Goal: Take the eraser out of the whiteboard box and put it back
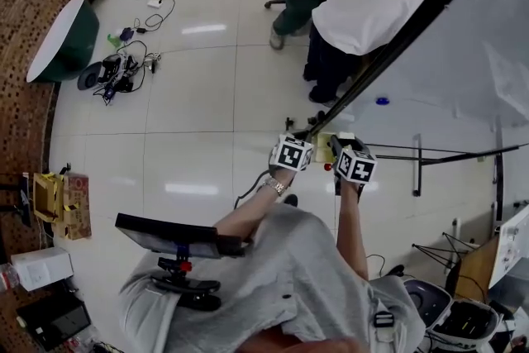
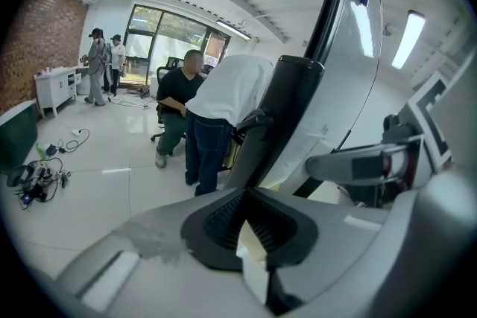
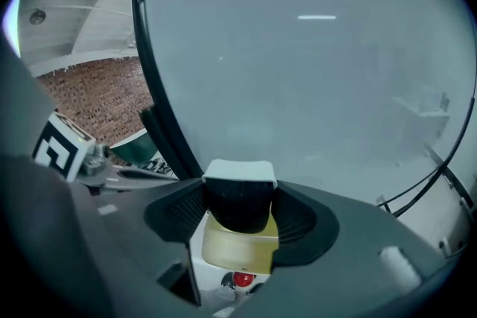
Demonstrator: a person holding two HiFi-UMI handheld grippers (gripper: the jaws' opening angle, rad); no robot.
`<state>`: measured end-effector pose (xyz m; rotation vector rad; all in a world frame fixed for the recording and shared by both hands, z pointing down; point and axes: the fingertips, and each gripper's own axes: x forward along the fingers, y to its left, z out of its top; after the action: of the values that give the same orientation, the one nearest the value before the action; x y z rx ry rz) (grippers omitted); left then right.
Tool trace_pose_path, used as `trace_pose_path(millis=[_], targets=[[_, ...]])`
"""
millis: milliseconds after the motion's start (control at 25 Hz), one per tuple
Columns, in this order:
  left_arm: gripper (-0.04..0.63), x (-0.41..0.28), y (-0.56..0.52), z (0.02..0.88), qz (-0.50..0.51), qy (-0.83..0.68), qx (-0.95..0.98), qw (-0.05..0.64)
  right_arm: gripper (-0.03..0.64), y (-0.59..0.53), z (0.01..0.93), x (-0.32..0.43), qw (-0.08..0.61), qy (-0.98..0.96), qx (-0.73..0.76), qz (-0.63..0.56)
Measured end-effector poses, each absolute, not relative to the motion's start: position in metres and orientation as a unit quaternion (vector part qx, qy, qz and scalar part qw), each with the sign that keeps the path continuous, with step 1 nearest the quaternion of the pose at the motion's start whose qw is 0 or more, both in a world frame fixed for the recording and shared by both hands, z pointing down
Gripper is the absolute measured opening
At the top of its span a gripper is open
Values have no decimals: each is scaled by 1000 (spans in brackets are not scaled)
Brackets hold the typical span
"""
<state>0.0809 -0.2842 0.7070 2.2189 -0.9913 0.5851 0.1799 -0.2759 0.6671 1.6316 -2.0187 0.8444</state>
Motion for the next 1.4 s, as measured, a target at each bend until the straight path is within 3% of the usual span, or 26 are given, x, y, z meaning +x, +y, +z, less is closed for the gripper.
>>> trace_pose_path(millis=[160, 360, 680, 720, 800, 1120, 1400], targets=[[6, 78, -285, 706, 225, -379, 841, 313, 276, -283, 701, 179, 216, -714, 597, 295], [6, 73, -287, 705, 221, -378, 843, 314, 279, -277, 744, 167, 301, -700, 579, 290], [6, 63, -283, 707, 219, -376, 841, 322, 278, -271, 726, 168, 290, -687, 611, 266], [6, 61, -281, 707, 219, -376, 840, 323, 247, -269, 719, 169, 283, -682, 622, 259], [6, 61, -273, 710, 219, -372, 841, 328, 3, -259, 708, 163, 261, -689, 627, 253], [6, 105, -211, 727, 234, -347, 847, 328, 3, -193, 720, 154, 246, -715, 591, 283], [6, 97, -161, 722, 226, -408, 825, 319, 4, -147, 718, 155, 240, -746, 556, 277]])
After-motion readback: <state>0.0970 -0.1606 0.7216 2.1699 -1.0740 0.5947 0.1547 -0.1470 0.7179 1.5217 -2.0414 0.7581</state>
